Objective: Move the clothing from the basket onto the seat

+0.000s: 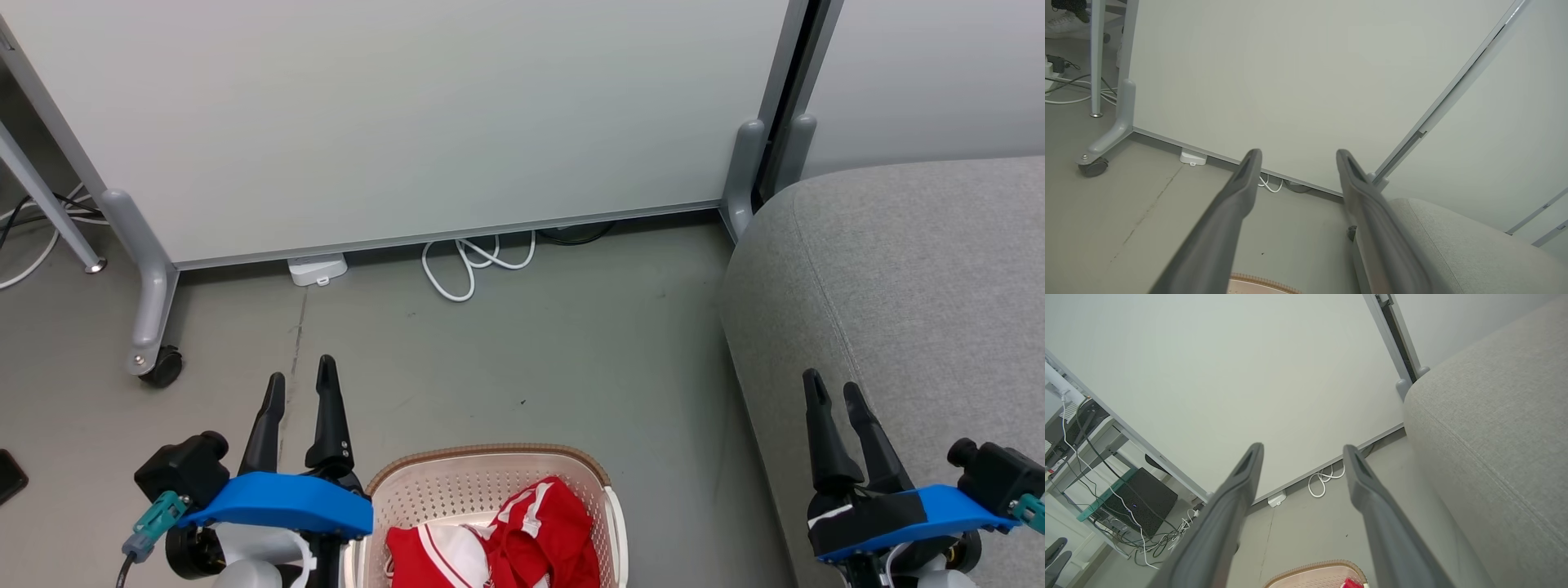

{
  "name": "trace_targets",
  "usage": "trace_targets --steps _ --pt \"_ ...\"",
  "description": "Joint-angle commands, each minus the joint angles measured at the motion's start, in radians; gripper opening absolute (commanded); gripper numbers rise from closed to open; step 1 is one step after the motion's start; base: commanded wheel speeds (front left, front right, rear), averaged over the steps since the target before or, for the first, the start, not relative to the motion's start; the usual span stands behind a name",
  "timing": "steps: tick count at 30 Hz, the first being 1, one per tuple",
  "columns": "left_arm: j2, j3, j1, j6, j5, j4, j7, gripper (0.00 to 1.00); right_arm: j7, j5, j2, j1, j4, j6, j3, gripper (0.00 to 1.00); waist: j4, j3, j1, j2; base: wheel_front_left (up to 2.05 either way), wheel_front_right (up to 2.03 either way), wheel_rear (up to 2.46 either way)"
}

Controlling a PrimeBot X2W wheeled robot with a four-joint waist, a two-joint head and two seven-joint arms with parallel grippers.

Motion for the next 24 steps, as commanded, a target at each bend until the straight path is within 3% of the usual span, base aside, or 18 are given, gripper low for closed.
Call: trace_targets --steps 1,24 --pt "0.007 -0.008 -0.027 0.003 0.032 -0.006 -0.012 1.0 -0.011 -0.034 -0.007 -0.02 -0.01 0.002 0.003 1.0 0.001 0.0 0.0 0.0 0.0 0.0 0.0" --pt "0.008 -0.063 -0.039 0.022 0.256 -0.003 -0.067 1.0 -0.066 -0.253 -0.009 -0.026 -0.006 0.002 0.025 1.0 0.005 0.006 0.0 0.0 0.0 0.0 0.0"
